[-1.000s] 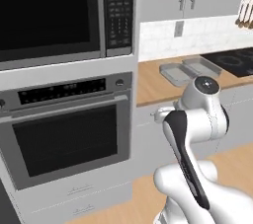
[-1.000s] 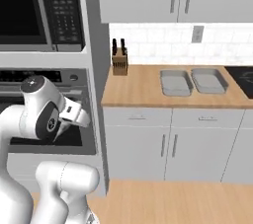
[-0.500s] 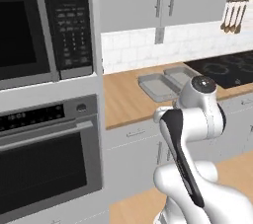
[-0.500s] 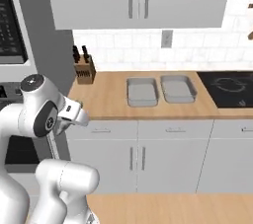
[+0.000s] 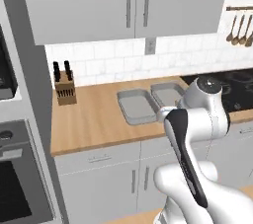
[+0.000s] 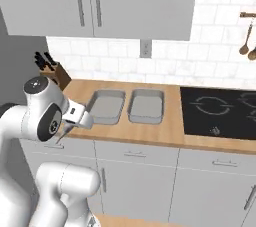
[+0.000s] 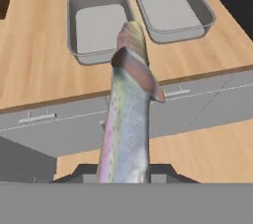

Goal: Place one lime and one fish in each tupperware on the nearby counter, to pack two identical lunches.

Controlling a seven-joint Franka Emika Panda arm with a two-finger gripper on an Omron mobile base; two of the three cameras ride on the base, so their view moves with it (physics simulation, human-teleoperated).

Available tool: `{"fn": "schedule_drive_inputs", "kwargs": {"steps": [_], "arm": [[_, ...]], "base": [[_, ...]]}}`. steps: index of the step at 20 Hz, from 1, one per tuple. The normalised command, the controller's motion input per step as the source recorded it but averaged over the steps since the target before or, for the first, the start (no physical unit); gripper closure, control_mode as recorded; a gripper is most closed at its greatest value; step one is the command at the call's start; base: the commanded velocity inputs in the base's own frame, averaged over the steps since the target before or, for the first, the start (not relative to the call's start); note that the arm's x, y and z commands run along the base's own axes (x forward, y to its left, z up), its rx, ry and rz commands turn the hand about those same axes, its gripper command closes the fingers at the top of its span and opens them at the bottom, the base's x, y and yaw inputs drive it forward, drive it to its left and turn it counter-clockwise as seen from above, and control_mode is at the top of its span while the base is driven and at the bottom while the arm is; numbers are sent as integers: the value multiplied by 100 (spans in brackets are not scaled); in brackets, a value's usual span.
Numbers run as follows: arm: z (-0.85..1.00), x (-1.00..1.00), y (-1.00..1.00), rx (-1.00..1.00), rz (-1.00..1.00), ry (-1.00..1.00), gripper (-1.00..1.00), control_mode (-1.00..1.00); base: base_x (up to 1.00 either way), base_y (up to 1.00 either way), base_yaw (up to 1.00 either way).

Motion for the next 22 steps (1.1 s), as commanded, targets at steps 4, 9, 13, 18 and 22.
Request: {"fn": "schedule_drive_inputs", "kwargs": {"steps": [4, 9, 13, 18, 22], "arm": [[0, 0, 0, 0, 0, 0, 100, 100], [-50, 54, 6, -3, 14, 0, 100, -100], [-91, 100, 8, -3, 16, 4, 100, -100], [-44, 100, 0, 0, 2, 10, 100, -100], [7, 65, 0, 0, 0, 15, 100, -100]], "base": [[96, -69, 39], [25, -5, 12], [0, 0, 0], [0, 0, 0], [0, 0, 0]]}}
